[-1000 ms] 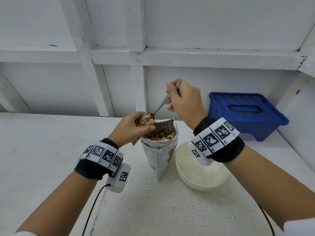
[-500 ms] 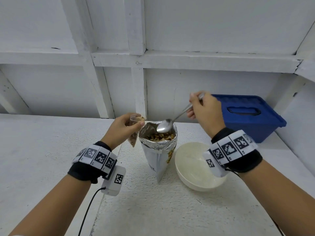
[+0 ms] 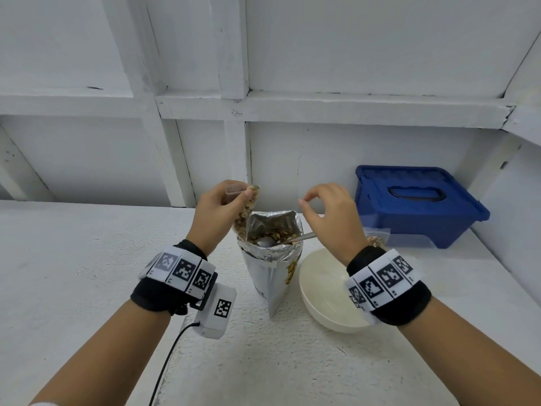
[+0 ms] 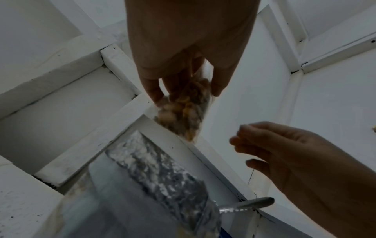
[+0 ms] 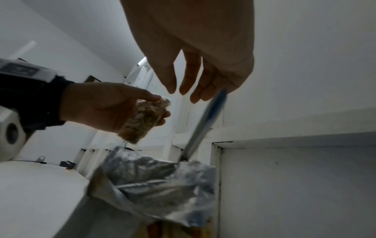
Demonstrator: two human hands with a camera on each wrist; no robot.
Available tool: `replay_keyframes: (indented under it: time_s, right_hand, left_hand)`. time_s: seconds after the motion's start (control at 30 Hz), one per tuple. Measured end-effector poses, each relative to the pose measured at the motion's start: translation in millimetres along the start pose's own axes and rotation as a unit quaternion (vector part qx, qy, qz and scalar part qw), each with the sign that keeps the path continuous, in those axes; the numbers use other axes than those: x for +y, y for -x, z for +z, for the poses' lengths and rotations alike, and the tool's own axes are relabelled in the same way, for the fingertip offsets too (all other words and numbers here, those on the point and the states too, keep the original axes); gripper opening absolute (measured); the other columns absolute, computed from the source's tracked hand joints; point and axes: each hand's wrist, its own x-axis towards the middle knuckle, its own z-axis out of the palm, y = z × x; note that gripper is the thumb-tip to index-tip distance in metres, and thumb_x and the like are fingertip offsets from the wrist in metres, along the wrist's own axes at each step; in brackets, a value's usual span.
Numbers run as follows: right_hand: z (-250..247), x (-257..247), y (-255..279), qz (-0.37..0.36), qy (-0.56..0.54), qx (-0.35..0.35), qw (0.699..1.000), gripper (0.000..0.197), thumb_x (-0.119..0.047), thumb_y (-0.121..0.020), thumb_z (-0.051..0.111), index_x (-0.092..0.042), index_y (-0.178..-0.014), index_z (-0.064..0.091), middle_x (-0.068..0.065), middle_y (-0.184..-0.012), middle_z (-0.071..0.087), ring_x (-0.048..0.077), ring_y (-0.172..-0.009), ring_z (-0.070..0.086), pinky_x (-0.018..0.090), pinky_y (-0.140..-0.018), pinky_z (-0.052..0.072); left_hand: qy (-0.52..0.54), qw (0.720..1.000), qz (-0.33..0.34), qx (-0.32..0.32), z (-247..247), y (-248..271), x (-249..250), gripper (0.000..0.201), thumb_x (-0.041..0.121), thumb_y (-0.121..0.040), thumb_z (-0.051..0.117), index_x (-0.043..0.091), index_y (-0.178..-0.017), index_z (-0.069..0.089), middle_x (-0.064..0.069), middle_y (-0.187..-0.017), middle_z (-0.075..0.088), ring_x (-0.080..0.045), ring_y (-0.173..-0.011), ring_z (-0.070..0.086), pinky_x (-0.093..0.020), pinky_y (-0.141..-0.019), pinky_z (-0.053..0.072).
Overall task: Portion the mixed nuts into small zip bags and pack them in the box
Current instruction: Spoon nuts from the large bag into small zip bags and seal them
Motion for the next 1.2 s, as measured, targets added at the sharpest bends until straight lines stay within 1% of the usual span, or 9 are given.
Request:
replay_keyframes:
  time_s: [0.1,0.27,0.37,0.5,0.7,0.8,0.97,1.07,1.2]
  right_hand:
    - [8,-17,0,-0.045,-0.005,-0.022,0.999,0.025,-0.033,-0.085,0.056,-0.009,-0.089,0.063,0.004,-0.089,0.063,0.021,-0.087,0.054,0.036,-0.077,0.044]
    - [25,-33,2,0.046,-0.079,-0.159,0.983,0.05,-0.041,-0.079,0.069,-0.012,-0.116,0.051,0.003,-0.11,0.06,0.017,-0.101,0.056,0.033,-0.088,0.048]
    - [28,-36,1,0.077,-0.13,-0.13,0.98,0.036,-0.03,-0.083,0.068,-0.011,-0.11,0.054,0.003,-0.103,0.065,0.016,-0.092,0.062,0.033,-0.085,0.051]
    - [22,-30,-3,0.104,-0.192,-0.137,0.966,0.022,-0.015,-0.087,0.063,-0.011,-0.108,0.062,0.001,-0.099,0.068,0.013,-0.092,0.063,0.028,-0.087,0.051]
    - [16,-23,-7,0.109,-0.237,-0.19,0.947,0.024,-0.008,-0.088,0.058,-0.011,-0.112,0.063,-0.006,-0.095,0.065,-0.004,-0.084,0.06,0.01,-0.078,0.048]
    - [10,-24,-7,0.112,-0.269,-0.167,0.942,0.023,-0.013,-0.093,0.052,-0.015,-0.114,0.061,-0.012,-0.098,0.062,-0.008,-0.089,0.057,0.006,-0.077,0.046]
    - [9,-23,-7,0.12,-0.271,-0.096,0.95,0.013,-0.018,-0.091,0.057,-0.016,-0.097,0.068,-0.011,-0.086,0.066,-0.004,-0.08,0.059,0.013,-0.072,0.048]
    - [4,-19,-10,0.13,-0.254,-0.09,0.954,0.01,-0.017,-0.091,0.056,-0.017,-0.091,0.066,-0.007,-0.081,0.064,0.001,-0.073,0.059,0.016,-0.062,0.048]
    - [-27,-8,-17,0.158,-0.288,-0.063,0.942,0.014,-0.012,-0.092,0.052,-0.021,-0.088,0.062,-0.004,-0.083,0.064,0.006,-0.072,0.062,0.02,-0.06,0.054]
  left_hand:
    - [0.022,1.0,-0.004,0.001,6,0,2,0.006,0.014,-0.085,0.065,0.02,-0.085,0.063,0.005,-0.084,0.066,0.004,-0.075,0.063,-0.013,-0.069,0.051]
    - [0.078,0.997,-0.004,0.025,17,5,9,0.015,0.013,-0.082,0.068,0.02,-0.091,0.058,0.008,-0.085,0.065,0.005,-0.074,0.063,-0.01,-0.065,0.048]
    - [0.096,0.995,-0.01,0.008,20,8,11,0.026,0.011,-0.079,0.069,0.017,-0.1,0.054,0.005,-0.085,0.065,0.003,-0.074,0.063,-0.012,-0.066,0.049]
    - [0.105,0.993,-0.021,-0.057,12,10,11,0.048,0.025,-0.073,0.065,0.013,-0.118,0.054,0.001,-0.102,0.066,-0.006,-0.093,0.064,-0.02,-0.082,0.052]
    - [0.071,0.997,0.004,-0.031,8,7,6,0.012,0.009,-0.086,0.059,0.016,-0.089,0.068,0.012,-0.072,0.071,-0.003,-0.073,0.065,-0.018,-0.067,0.051]
    - [0.057,0.998,0.012,-0.024,9,6,3,0.01,0.014,-0.085,0.061,0.018,-0.082,0.069,0.01,-0.068,0.069,-0.006,-0.068,0.062,-0.021,-0.064,0.052]
    - [0.037,0.997,0.025,-0.063,12,8,3,0.013,0.027,-0.08,0.062,0.018,-0.084,0.07,0.007,-0.071,0.069,-0.009,-0.072,0.063,-0.022,-0.064,0.051]
    - [-0.01,0.996,0.027,-0.09,11,7,5,0.011,0.02,-0.087,0.059,0.018,-0.095,0.067,0.01,-0.081,0.069,0.001,-0.076,0.064,-0.011,-0.063,0.048]
    - [-0.142,0.986,0.027,-0.086,-6,7,-14,0.02,0.03,-0.091,0.054,0.026,-0.11,0.058,0.009,-0.098,0.066,0.002,-0.092,0.061,-0.011,-0.077,0.046]
